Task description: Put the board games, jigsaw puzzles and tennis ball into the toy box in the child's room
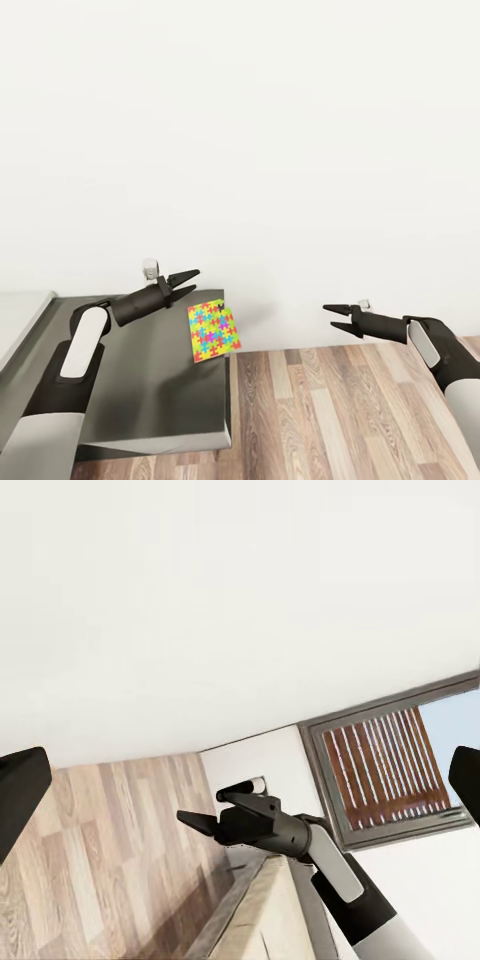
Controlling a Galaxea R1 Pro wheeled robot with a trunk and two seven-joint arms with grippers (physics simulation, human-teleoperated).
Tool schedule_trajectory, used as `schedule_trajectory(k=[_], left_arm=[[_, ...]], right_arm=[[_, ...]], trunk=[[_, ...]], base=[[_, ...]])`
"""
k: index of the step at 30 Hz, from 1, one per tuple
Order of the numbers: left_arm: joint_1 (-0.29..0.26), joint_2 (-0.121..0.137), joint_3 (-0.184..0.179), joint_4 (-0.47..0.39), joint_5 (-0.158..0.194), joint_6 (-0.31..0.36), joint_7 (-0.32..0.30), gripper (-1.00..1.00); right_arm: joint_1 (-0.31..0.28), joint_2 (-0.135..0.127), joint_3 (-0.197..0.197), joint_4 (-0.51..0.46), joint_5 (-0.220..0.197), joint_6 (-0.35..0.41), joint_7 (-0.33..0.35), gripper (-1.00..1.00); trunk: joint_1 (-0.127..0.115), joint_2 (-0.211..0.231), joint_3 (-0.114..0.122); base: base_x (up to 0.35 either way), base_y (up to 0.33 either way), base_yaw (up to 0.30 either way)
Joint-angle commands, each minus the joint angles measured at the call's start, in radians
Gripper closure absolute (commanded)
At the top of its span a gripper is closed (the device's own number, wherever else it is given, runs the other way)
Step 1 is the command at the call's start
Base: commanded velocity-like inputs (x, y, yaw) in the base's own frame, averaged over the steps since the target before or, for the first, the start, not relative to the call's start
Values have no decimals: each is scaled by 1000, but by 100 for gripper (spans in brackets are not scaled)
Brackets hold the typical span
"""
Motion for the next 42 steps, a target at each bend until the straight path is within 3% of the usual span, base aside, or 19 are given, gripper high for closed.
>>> schedule_trajectory(k=[1, 10, 31, 42], left_arm=[[-1, 0, 1, 0, -6, 4, -8, -100], [-1, 0, 1, 1, -6, 4, -7, -100], [3, -10, 0, -7, -7, 4, -5, -100], [4, -23, -13, -11, -9, 4, 15, -100]], right_arm=[[0, 0, -2, 0, 3, 3, 5, -100], [1, 1, -1, 8, 3, 3, 5, -100], [3, 5, 2, 11, 4, 2, 7, -100], [3, 3, -3, 11, 3, 2, 5, -100]], trunk=[[4, -8, -4], [39, -71, -27], [39, -71, -14], [39, -71, -12]], base=[[0, 0, 220], [0, 0, 235], [0, 0, 251], [0, 0, 95]])
